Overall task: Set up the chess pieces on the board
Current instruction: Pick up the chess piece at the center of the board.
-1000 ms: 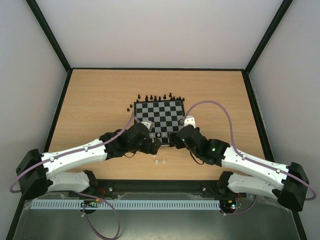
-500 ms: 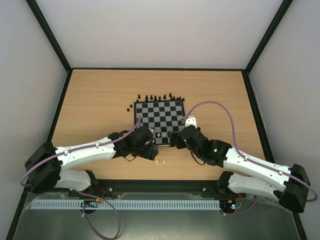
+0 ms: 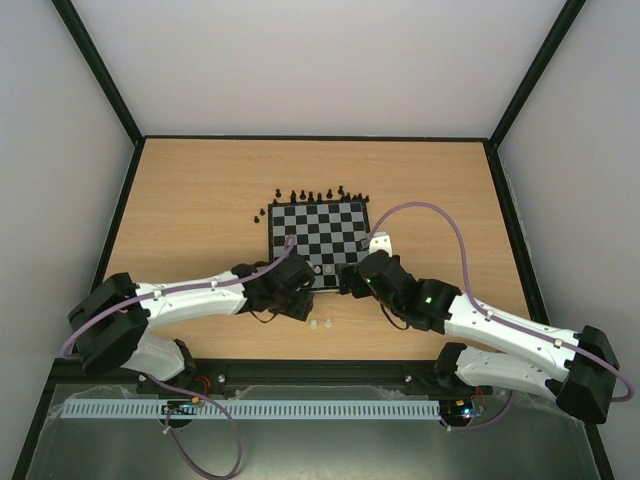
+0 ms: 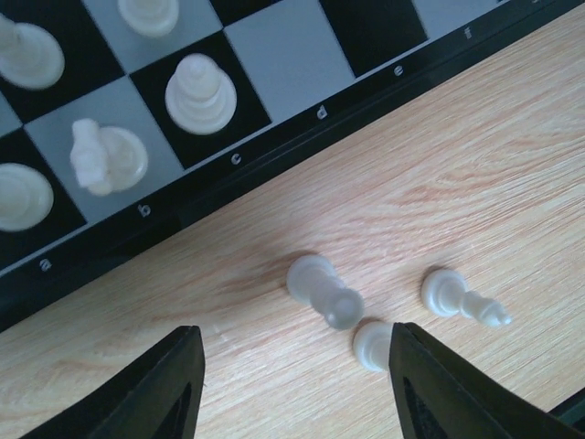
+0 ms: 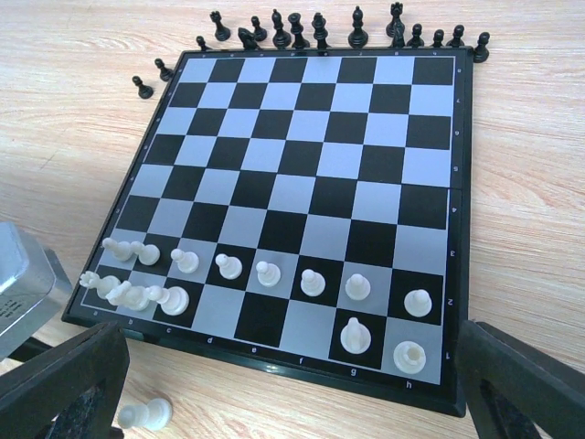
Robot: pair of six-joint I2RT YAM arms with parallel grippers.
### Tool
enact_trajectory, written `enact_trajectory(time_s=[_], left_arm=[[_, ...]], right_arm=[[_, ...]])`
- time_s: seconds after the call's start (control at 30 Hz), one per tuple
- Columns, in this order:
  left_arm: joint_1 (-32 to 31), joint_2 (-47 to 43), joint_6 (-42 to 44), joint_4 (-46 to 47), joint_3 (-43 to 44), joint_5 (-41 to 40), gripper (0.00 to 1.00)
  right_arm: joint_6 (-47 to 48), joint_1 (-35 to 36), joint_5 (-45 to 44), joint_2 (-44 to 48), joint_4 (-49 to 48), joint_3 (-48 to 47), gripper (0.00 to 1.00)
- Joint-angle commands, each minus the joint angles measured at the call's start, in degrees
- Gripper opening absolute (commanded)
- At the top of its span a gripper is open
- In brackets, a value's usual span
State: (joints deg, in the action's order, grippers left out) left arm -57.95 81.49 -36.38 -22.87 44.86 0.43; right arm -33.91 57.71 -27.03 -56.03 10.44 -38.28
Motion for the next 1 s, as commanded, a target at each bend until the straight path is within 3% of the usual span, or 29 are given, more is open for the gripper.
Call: enact_trajectory(time_s=[0.0, 0.97], left_arm=[[-0.31, 1.19, 1.04, 1.06, 2.19, 0.25, 0.56], [-1.72, 7.77, 2.17, 3.37, 4.44, -1.23, 0.31]], right_arm=[[-0.63, -0.14, -1.00, -0.21, 0.03, 0.40, 0.98], [-0.69, -0.13, -0.79, 0.22, 0.20, 0.40, 0.99]])
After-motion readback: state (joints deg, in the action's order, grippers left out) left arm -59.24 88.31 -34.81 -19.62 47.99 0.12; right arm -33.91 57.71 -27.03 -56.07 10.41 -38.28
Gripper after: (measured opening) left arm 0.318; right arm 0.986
